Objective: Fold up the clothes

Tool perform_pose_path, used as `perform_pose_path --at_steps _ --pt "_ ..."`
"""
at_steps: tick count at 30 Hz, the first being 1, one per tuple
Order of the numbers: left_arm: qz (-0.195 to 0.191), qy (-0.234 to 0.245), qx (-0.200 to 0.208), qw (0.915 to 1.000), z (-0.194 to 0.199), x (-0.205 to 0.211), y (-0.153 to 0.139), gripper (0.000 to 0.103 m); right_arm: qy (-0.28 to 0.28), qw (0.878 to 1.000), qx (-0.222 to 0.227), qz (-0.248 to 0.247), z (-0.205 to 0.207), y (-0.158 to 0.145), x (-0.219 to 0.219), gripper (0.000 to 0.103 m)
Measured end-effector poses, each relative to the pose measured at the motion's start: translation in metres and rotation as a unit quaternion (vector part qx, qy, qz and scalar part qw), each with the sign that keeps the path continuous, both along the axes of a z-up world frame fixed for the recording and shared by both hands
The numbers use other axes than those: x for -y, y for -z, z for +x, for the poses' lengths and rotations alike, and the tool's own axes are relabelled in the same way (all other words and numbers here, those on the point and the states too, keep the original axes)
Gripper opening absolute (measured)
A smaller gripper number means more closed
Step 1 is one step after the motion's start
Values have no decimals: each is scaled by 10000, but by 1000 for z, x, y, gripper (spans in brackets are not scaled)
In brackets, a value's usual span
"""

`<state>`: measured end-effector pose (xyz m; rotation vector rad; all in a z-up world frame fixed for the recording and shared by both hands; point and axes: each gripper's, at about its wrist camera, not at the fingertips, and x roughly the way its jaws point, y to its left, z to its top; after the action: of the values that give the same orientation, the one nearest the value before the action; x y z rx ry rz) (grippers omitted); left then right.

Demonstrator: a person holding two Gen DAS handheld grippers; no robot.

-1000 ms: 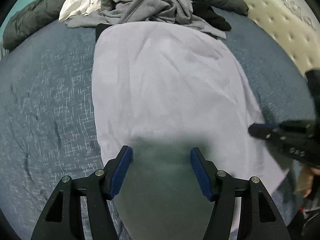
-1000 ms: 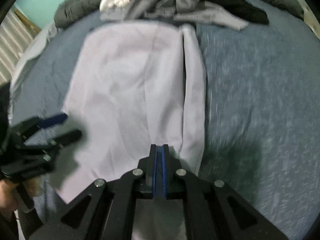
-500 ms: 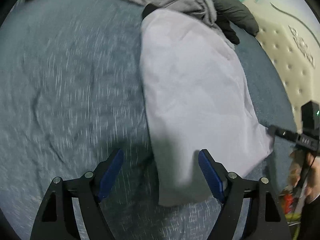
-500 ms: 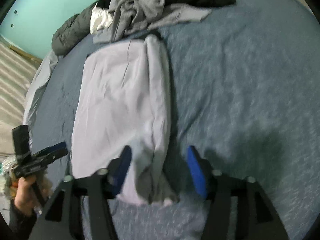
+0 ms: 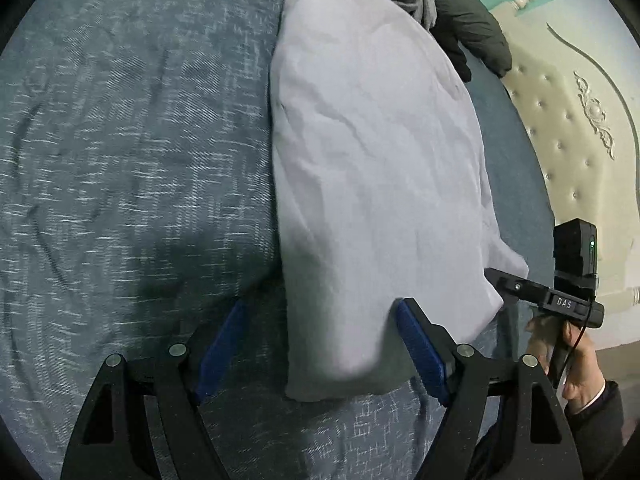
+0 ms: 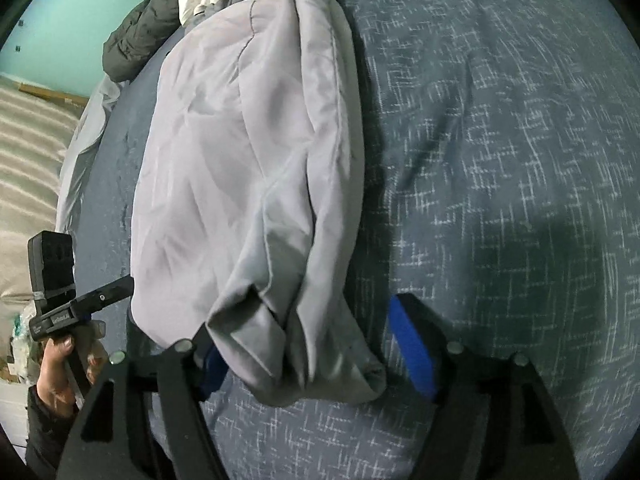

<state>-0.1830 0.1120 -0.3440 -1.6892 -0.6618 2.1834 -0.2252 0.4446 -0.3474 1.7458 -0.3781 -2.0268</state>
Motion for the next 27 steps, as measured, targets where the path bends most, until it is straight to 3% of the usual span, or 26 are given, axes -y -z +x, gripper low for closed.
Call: perform_pose_path --at_steps 5,7,9,17,19,23,27 --pt "288 -21 -63 9996 -4 -6 7 79 -204 9997 -125 83 -3 0 16 72" --pt "343 24 -101 9994 -3 -9 6 69 -282 9994 -172 108 -4 0 22 62" --pt "362 76 -133 9992 -3 -12 4 69 -323 9993 -194 67 -3 -1 23 56" --pt "156 215 -213 9994 -12 -27 8 69 -185 9996 -213 -25 -10 10 30 58" --pt "60 280 -266 9992 -15 -32 7 69 -307 9989 -335 128 -10 7 38 54" --pt "-54 348 -376 9987 -15 -36 0 56 -344 9983 -448 173 -9 2 44 29" --pt "-135 422 -473 9979 -19 -42 -1 58 -387 9977 -506 217 -3 0 46 28"
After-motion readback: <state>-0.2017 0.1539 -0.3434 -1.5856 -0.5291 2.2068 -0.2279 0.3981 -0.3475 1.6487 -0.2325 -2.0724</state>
